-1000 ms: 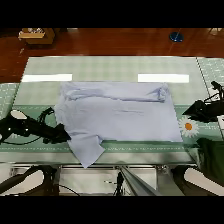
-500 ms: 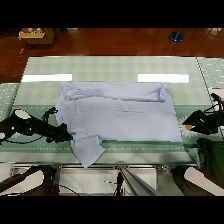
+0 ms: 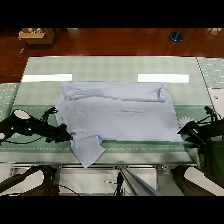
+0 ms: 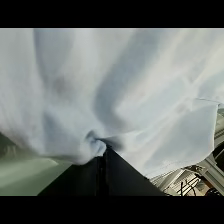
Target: Fold the shirts.
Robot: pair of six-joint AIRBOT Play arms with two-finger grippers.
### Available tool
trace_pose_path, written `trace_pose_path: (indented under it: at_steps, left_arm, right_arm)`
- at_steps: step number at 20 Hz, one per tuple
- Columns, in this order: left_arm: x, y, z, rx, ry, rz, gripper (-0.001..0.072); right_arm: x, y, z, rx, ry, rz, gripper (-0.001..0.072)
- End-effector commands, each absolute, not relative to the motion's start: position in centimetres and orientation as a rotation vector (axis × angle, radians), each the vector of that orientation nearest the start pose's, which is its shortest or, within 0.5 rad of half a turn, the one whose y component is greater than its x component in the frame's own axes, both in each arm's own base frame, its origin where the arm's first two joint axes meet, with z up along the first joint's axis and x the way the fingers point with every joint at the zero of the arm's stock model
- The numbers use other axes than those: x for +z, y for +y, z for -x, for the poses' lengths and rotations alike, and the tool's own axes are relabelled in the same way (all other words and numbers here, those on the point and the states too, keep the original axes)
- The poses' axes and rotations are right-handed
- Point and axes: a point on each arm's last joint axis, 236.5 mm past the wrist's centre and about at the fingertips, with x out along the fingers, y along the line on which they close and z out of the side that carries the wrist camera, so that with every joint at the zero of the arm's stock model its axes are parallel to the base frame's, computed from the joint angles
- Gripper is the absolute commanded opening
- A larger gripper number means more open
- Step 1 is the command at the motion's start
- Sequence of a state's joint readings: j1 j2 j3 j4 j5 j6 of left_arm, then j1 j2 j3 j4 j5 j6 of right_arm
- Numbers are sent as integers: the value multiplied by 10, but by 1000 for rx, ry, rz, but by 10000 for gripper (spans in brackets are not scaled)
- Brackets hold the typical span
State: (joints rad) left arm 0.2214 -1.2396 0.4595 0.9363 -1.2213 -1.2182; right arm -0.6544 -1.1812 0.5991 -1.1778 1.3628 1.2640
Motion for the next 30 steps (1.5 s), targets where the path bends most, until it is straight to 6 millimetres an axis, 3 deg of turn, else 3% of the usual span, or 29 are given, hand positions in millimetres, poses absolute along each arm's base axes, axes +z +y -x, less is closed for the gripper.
trace_pose_path:
  at_steps: [1,3,4,5,6,8,10,16,19,22,26,30]
  left_arm:
    - [-116,-99,-180,-351,1740,707,31]
    - [-116,-98,-180,-352,1739,706,31]
    - [-116,-99,-180,-362,1736,699,31]
    - [-116,-98,-180,-363,1735,697,31]
    - [-115,-99,-181,-374,1731,690,31]
    - [-102,-102,-190,-424,1698,685,31]
    - [-73,-110,-212,-498,1595,681,30]
    - [70,-118,-302,-597,1084,620,30]
    - [101,-104,-341,-541,936,579,30]
    - [91,-90,-367,-474,907,600,31]
    - [65,-67,-404,-360,878,633,30]
    - [40,-57,-434,-323,910,656,30]
  right_arm:
    - [-112,-15,-183,-2,1653,-791,563]
    - [-118,-11,-188,-20,1647,-768,443]
    - [-118,-8,-192,-16,1638,-766,244]
    - [-116,-5,-196,-10,1623,-788,91]
    - [-112,-1,-199,8,1616,-812,29]
    - [-93,7,-205,95,1587,-798,23]
    - [-60,6,-222,152,1497,-747,23]
    - [57,5,-308,211,1017,-745,23]
    - [71,0,-341,182,896,-731,22]
    - [61,10,-377,158,832,-692,22]
    - [41,-3,-427,30,742,-727,22]
    - [17,-2,-464,24,789,-743,22]
